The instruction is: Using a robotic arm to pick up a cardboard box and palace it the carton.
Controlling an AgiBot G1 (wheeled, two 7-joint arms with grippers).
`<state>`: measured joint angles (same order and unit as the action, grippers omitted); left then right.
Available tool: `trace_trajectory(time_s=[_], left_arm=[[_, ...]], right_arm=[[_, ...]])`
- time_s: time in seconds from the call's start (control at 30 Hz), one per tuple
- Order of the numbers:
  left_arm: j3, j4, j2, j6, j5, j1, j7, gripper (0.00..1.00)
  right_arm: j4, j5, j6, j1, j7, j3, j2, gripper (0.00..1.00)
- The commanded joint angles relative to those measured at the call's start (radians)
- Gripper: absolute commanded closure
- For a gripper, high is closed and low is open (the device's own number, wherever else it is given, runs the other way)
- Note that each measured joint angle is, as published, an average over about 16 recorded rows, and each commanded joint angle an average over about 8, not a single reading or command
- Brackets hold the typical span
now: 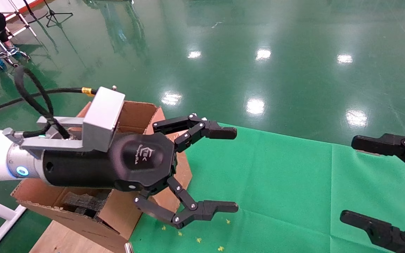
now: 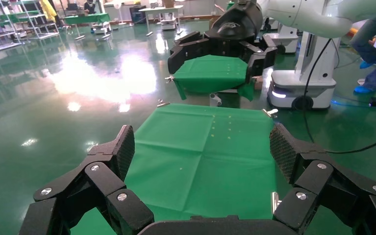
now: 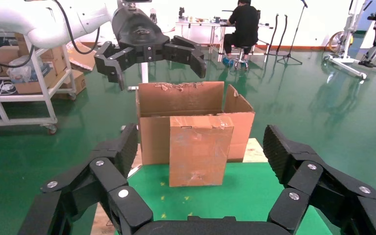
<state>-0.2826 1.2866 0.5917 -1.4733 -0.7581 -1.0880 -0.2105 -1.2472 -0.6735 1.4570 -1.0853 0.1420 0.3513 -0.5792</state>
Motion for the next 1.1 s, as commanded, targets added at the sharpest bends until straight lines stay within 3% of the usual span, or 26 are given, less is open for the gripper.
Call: trace_trajectory(time_s=[0.03, 0.2, 0.37, 0.6, 1.1], left_arm=[[0.003, -0.004, -0.002, 0.004, 0.001, 0.000, 0.001, 0.00], [-0.023, 0.026, -0.052, 0.051, -0.097, -0.045, -0.080, 0.00], [-0.072, 0.055, -0.105, 0.091, -0.241, -0.115, -0.224, 0.00], [-0.139, 0.071, -0.142, 0.078, -0.414, -0.221, -0.400, 0.00], [-0.187, 0.034, -0.133, 0.036, -0.515, -0.292, -0.484, 0.00]], right_arm=[[0.000, 0.000, 0.000, 0.000, 0.000, 0.000, 0.000, 1.00], [0.000, 0.000, 0.000, 0.000, 0.000, 0.000, 0.000, 1.00], [0.000, 0.000, 0.000, 0.000, 0.000, 0.000, 0.000, 1.00], [0.000, 0.000, 0.000, 0.000, 0.000, 0.000, 0.000, 1.00], [0.000, 0.000, 0.000, 0.000, 0.000, 0.000, 0.000, 1.00]])
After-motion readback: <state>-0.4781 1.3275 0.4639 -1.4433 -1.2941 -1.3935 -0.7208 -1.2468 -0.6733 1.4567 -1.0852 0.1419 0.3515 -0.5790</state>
